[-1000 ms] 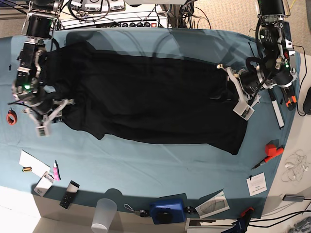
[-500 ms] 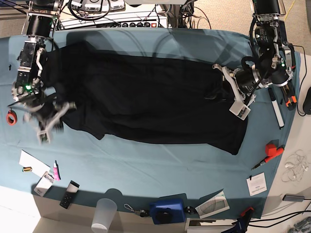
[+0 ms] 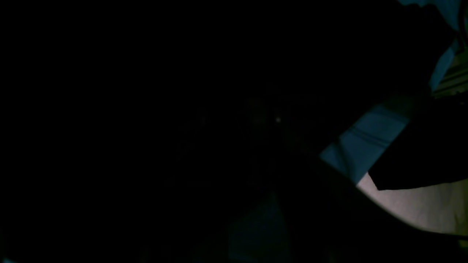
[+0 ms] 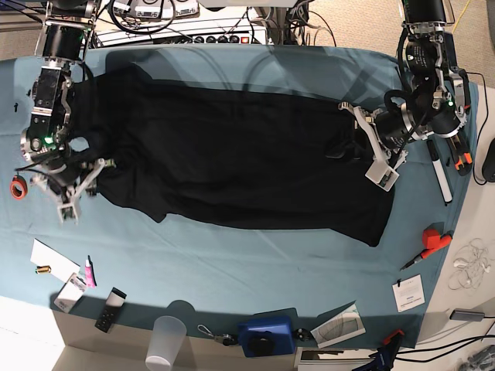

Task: Layout the t-shirt on the table in an organized manner, then fold the t-shirt properly
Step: 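Grasp the shirt edge near the sleeve with the right gripper, then move the left gripper to the shirt's hem corner and grasp it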

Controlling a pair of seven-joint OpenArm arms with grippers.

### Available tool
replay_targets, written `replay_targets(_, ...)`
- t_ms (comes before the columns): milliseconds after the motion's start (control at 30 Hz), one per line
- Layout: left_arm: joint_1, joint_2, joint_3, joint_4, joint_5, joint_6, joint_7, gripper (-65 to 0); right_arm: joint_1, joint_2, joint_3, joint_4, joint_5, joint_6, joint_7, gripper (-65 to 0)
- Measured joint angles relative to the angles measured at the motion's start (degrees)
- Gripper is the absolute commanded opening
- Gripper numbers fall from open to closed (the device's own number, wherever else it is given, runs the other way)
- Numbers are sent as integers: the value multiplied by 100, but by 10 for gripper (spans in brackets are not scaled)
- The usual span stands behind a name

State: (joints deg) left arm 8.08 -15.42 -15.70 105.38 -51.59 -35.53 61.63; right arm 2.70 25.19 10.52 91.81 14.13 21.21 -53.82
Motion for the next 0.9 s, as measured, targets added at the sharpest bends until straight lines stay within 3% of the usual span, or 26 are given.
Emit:
replay_targets(100,0,0,0,0,2,0,0,-512,2,0,0,-267,22,-46,105,-449)
replay_targets(233,0,2,0,0,0,0,0,-512,0,0,0,-289,651,107,98,-450)
replay_targets(300,0,2,0,0,2,0,0,-512,17,-46,0,-289,675,101,13,-450)
replay_targets(533,0,0,0,0,0,0,0,-512,11,-463,0,-382,675,101,-31,-453)
replay_targets(567,0,2,0,0,-2,0,0,-512,4,-494,0,-382,675,101,-17,-471)
replay_targets(700,0,0,0,0,0,0,0,-512,13,-553,0,-308,326,-46,-114,-646)
replay_targets(767,0,0,0,0,-2,0,0,-512,-11,-553,0,-83,122,-199,-227,-650)
replay_targets(900,0,2,0,0,2,0,0,-512,-7,-542,4,562,-79,-203,-46,-650)
